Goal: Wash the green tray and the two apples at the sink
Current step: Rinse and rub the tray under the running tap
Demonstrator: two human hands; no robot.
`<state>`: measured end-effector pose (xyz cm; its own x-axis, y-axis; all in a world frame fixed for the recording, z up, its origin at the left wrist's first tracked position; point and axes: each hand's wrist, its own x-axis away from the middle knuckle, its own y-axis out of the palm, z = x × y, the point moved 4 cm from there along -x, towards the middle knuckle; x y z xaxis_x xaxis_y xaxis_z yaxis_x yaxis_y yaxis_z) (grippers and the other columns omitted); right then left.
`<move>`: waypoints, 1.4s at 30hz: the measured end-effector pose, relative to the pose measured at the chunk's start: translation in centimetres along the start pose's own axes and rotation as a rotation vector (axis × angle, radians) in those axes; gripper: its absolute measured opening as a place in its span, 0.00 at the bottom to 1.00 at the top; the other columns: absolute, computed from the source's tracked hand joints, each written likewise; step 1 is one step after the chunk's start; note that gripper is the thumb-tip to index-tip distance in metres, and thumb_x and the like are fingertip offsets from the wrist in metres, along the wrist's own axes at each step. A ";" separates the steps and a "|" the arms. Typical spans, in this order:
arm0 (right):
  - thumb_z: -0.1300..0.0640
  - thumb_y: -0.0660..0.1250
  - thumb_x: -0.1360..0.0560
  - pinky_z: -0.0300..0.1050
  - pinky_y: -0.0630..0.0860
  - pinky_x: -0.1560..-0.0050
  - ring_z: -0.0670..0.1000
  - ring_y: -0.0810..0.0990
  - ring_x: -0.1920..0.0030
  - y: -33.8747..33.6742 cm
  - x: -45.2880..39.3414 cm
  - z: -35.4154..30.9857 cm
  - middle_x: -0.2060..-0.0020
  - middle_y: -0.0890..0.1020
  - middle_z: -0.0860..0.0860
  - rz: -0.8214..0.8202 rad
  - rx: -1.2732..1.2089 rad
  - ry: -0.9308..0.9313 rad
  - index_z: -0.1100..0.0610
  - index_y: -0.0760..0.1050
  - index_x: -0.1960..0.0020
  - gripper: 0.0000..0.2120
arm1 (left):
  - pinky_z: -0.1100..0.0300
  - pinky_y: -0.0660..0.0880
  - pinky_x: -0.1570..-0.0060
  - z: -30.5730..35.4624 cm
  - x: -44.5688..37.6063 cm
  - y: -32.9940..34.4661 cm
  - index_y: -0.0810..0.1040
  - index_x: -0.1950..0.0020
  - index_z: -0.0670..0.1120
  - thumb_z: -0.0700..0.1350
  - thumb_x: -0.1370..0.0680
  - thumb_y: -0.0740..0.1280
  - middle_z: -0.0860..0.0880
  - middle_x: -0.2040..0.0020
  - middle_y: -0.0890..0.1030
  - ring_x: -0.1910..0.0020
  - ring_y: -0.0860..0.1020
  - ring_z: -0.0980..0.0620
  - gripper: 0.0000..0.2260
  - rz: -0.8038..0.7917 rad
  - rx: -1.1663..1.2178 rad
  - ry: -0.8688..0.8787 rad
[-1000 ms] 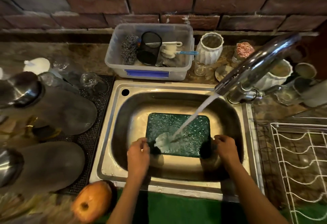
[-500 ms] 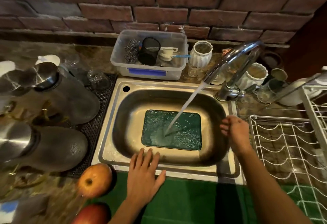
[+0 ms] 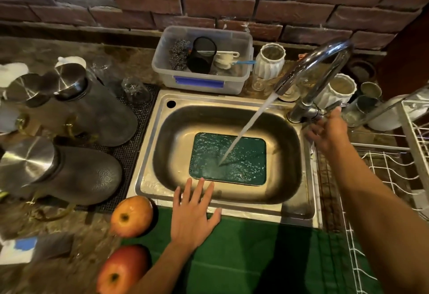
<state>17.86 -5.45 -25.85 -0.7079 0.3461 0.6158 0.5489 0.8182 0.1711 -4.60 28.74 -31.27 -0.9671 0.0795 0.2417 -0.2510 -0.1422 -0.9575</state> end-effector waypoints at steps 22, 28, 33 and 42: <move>0.36 0.46 0.18 0.48 0.63 0.26 0.53 0.72 0.30 1.0 -1.1 -1.4 0.27 0.72 0.54 -0.009 -0.025 0.037 0.54 0.65 0.25 0.31 | 0.41 0.64 0.30 0.0 0.0 0.1 0.66 0.23 0.53 0.65 0.22 0.59 0.50 0.25 0.71 0.26 0.68 0.42 0.31 0.058 0.030 0.031; 0.35 0.50 0.19 0.48 0.70 0.33 0.52 0.78 0.37 0.8 -1.6 -1.3 0.34 0.78 0.53 0.039 -0.058 0.026 0.53 0.67 0.27 0.30 | 0.41 0.64 0.30 0.1 0.0 0.0 0.66 0.23 0.52 0.64 0.22 0.59 0.50 0.25 0.72 0.26 0.68 0.43 0.30 0.052 0.030 0.032; 0.32 0.54 0.22 0.43 0.80 0.54 0.50 0.83 0.43 0.7 -2.1 -1.1 0.39 0.83 0.53 0.105 -0.073 0.011 0.53 0.70 0.30 0.31 | 0.41 0.64 0.30 0.1 0.0 0.1 0.67 0.23 0.52 0.64 0.22 0.59 0.50 0.26 0.72 0.27 0.69 0.43 0.30 0.048 0.029 0.032; 0.40 0.62 0.20 0.40 0.81 0.65 0.47 0.85 0.56 1.2 -2.2 -1.3 0.46 0.83 0.50 0.195 -0.182 -0.086 0.56 0.69 0.31 0.25 | 0.41 0.64 0.30 0.1 -0.1 0.2 0.67 0.23 0.53 0.64 0.22 0.59 0.51 0.25 0.71 0.26 0.68 0.44 0.30 0.044 0.044 0.030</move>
<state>20.61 -5.81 -26.00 -0.6116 0.5331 0.5846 0.7439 0.6389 0.1957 -4.55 28.63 -31.45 -0.9756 0.1022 0.1944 -0.2109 -0.1889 -0.9591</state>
